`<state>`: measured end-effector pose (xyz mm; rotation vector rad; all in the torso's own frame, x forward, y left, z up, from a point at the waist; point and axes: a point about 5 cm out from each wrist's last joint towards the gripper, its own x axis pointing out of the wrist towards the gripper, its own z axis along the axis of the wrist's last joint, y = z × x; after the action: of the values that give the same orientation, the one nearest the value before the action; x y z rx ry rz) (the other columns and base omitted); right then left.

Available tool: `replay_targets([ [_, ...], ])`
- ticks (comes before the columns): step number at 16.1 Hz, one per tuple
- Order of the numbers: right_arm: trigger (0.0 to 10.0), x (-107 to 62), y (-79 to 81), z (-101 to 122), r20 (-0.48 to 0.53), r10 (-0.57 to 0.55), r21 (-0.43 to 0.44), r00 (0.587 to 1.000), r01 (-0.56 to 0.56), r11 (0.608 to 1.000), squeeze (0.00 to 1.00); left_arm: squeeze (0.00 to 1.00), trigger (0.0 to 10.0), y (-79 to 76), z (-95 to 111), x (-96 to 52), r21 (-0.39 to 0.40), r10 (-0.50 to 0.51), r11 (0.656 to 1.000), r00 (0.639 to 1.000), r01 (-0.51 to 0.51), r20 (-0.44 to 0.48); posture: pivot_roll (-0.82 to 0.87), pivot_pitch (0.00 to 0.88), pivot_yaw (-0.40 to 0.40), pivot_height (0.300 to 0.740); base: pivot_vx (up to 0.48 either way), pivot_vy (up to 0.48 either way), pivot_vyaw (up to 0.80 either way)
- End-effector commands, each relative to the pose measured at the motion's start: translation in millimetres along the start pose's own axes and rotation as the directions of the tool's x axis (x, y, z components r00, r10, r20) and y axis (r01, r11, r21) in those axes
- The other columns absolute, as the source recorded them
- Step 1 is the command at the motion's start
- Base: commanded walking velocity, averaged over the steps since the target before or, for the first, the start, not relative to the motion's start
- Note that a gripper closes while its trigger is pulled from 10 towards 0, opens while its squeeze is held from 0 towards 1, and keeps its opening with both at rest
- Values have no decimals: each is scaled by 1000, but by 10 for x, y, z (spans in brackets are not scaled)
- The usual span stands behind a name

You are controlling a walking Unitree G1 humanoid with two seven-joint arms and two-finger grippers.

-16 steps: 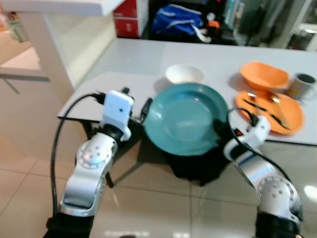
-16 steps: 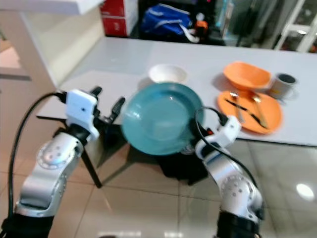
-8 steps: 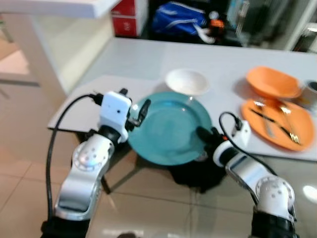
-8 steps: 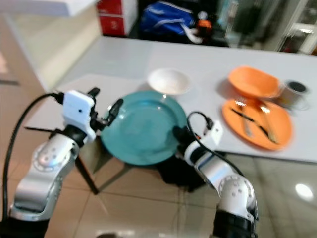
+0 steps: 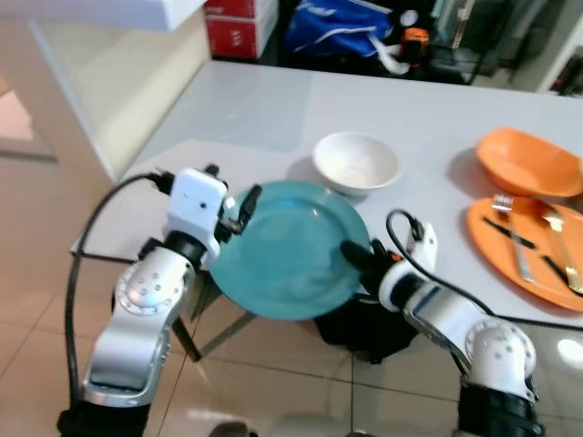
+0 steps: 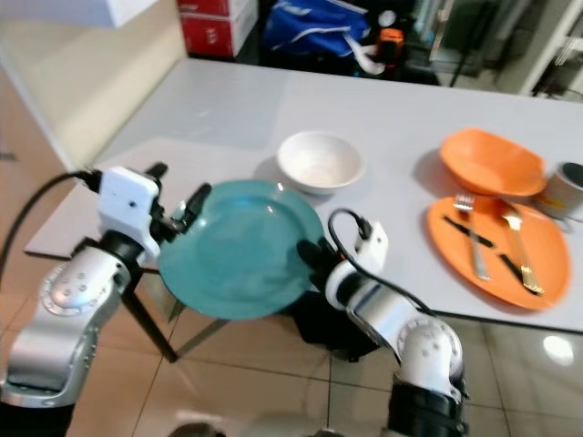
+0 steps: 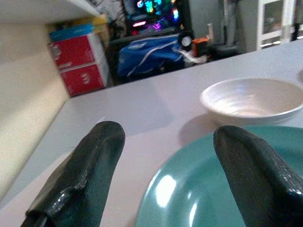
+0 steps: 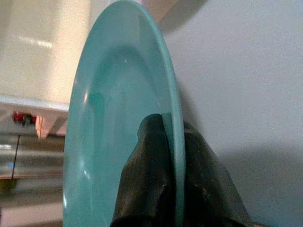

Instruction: Setting the table

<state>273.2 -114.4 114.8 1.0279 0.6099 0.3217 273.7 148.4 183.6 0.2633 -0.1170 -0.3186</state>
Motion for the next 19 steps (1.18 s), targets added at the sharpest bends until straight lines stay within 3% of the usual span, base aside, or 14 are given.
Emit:
replay_targets([
  [1,10000,54,56,-2,-11,23,15,1000,-22,1000,0,0,10000,10,-2,-31,-11,-24,1000,1000,24,-12,159,107,-10,740,0,0,0],
  [6,10000,195,-5,230,40,-39,44,998,37,998,0,0,10000,-132,-75,-139,-16,-178,984,982,177,-70,162,118,-8,740,0,0,0],
  [11,10000,345,-2,422,97,-74,82,993,66,994,0,0,10000,-128,-68,-138,-10,-189,982,979,188,-79,173,112,-7,740,0,0,0],
  [13,10000,402,-90,497,125,-130,76,984,121,990,0,0,10000,-129,-73,-144,-8,-197,980,977,197,-85,177,109,-9,740,0,0,0],
  [19,10000,365,-232,696,211,-186,81,960,172,982,0,0,10000,-157,-77,-141,-4,-219,976,972,220,-89,177,104,-5,740,0,0,0],
])
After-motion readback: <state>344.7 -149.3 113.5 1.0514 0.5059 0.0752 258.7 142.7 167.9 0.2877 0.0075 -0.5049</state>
